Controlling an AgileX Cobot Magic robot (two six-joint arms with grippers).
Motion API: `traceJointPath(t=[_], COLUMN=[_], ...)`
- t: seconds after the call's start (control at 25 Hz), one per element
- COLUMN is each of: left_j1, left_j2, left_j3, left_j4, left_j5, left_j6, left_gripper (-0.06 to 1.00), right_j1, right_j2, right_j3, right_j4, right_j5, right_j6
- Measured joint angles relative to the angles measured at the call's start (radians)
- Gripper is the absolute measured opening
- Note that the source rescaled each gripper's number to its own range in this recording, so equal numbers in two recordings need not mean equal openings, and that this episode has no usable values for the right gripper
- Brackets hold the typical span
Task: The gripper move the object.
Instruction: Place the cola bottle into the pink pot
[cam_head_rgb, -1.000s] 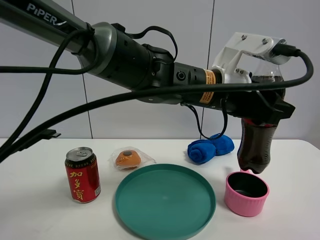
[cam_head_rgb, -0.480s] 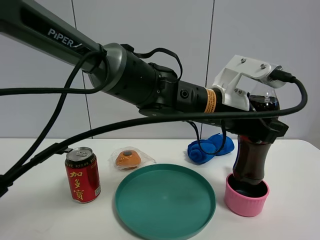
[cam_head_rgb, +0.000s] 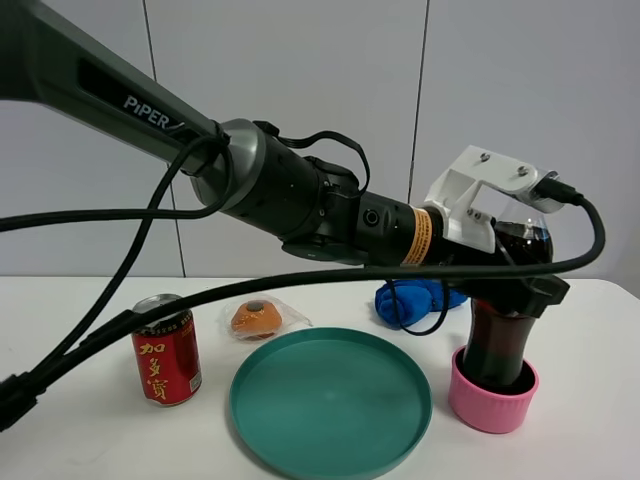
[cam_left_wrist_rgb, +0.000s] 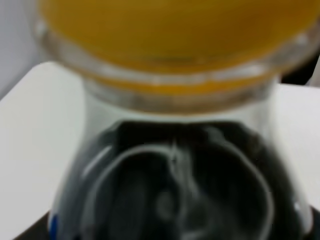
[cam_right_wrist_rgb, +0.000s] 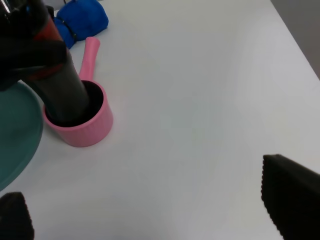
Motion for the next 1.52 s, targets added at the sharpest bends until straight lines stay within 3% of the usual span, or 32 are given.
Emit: traceJointPath(t=[0.68, 0.96, 1.36, 1.52], left_j1=[0.000, 0.000, 0.000, 0.000], left_j2=[0.025, 0.012, -0.001, -0.057], left_j3=[0.000, -0.015, -0.015, -0.015], left_j4=[-0.002, -0.034, -0.042, -0.045], left_j5=[-0.026, -0.070, -0.067, -0.020], left_j6=[0.089, 0.092, 0.085, 0.092], left_gripper=[0.01, 0.34, 0.37, 0.37], right_j1=[0.000, 0.000, 0.000, 0.000], right_j2=[0.000, 0.000, 0.000, 0.000], right_j3=[0.000, 0.000, 0.000, 0.000], right_j4=[0.000, 0.000, 0.000, 0.000], right_j5=[0.000, 0.000, 0.000, 0.000], right_j6=[0.000, 0.000, 0.000, 0.000])
